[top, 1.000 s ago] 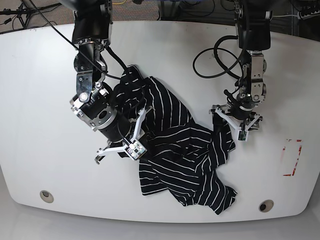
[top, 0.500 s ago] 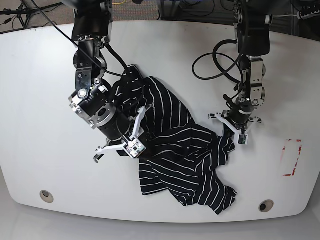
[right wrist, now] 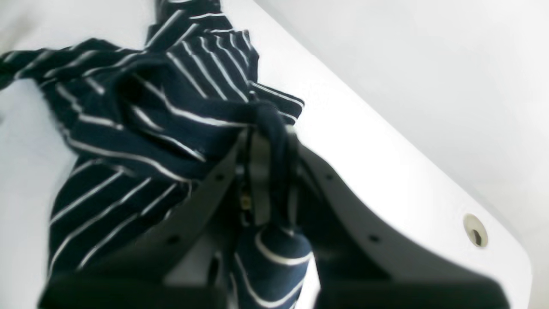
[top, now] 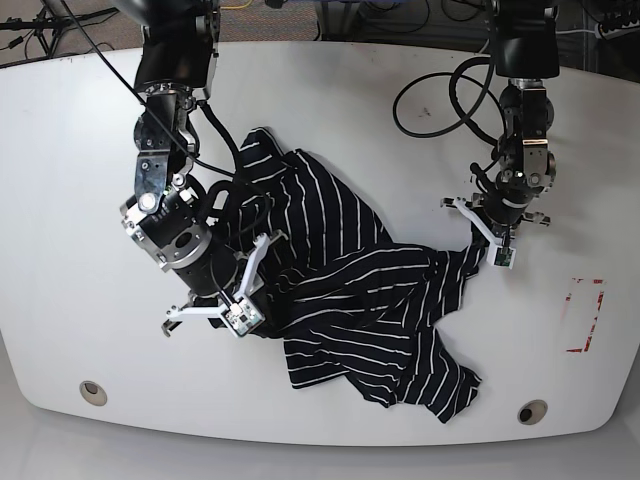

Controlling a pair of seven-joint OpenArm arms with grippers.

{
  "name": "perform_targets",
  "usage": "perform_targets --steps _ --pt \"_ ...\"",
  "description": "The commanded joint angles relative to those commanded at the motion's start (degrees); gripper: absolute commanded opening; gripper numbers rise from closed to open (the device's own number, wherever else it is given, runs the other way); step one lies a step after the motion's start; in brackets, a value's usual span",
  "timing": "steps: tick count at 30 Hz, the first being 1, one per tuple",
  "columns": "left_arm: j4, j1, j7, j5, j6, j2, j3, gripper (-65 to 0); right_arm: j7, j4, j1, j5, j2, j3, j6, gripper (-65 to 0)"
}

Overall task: Fold the T-shirt properly
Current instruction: 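Lift the shirt with both grippers and pull the edges apart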

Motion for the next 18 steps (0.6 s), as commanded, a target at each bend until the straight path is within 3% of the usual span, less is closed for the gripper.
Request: perform_targets --steps 11,18 --pt "17.58 2.11 5.71 0.09 -3.52 -0.35 -11.16 -65.0 0.00 -7.03 9.32 0.00 0.09 2.64 0.00 -63.6" --pt "25.23 -3.43 11.08 0.35 -6.33 -0.44 -16.35 -65.0 -0.09 -9.76 16.26 0.00 0.62 2.99 0.00 -63.6"
